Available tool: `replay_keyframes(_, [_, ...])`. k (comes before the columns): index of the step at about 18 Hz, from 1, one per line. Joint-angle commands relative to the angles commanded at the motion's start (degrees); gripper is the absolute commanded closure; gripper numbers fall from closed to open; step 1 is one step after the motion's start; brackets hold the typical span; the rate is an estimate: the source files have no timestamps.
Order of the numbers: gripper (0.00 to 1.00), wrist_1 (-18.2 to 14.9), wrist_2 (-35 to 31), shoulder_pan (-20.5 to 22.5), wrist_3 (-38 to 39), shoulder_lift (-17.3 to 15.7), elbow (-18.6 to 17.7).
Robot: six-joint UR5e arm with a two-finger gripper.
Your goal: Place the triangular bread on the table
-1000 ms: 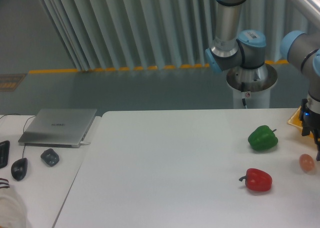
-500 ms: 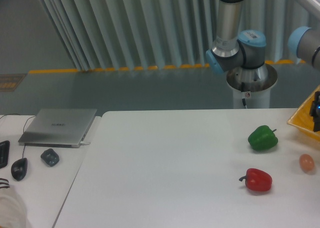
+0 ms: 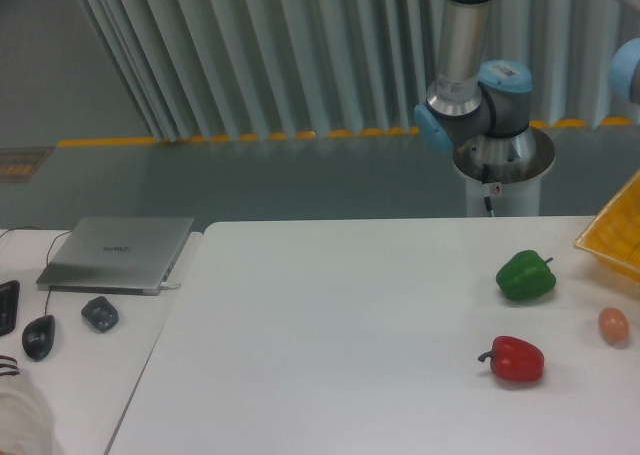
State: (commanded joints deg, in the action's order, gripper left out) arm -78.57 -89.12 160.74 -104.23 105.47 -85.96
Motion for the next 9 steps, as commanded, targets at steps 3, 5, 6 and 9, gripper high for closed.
replay_keyframes(3, [0.0,0.17,0.44,2.55,-0.45,0.17,0.0])
replay_keyframes(5, [0.0,0.35,1.05,4.57,-0.54,0.7,0.0])
replay_keyframes(6, [0.0,0.44,1.14,5.36,-0.71,0.97,0.0])
replay_keyframes(9, [0.0,1.31,1.41,6.77,-0.89,2.28,-0.52])
